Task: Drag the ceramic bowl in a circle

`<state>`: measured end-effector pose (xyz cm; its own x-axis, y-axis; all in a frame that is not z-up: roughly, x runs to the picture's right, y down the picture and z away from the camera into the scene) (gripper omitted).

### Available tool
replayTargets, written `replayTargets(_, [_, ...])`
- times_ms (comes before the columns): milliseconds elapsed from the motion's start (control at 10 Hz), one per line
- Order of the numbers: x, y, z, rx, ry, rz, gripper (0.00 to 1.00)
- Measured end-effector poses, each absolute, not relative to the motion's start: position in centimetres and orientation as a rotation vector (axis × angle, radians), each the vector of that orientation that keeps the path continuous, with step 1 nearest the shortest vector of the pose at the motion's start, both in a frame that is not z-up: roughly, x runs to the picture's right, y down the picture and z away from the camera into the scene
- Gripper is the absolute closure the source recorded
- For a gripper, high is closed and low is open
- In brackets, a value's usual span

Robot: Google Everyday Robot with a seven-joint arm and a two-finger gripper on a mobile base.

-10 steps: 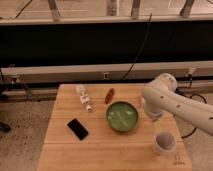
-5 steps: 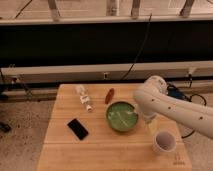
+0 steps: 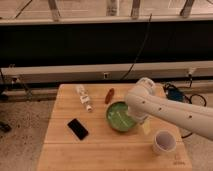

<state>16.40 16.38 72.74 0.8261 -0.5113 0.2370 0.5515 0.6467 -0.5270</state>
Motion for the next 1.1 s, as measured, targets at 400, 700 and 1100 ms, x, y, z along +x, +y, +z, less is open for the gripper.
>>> replayTargets(400, [14.9, 16.9, 73.9, -0.612, -0.098, -0.654, 0.20])
replayTargets(700, [14.1, 17.4, 75.0, -0.613, -0.115, -0.665, 0.20])
replayTargets(1100, [13.1, 18.0, 76.3, -0.610, -0.137, -0.674, 0.20])
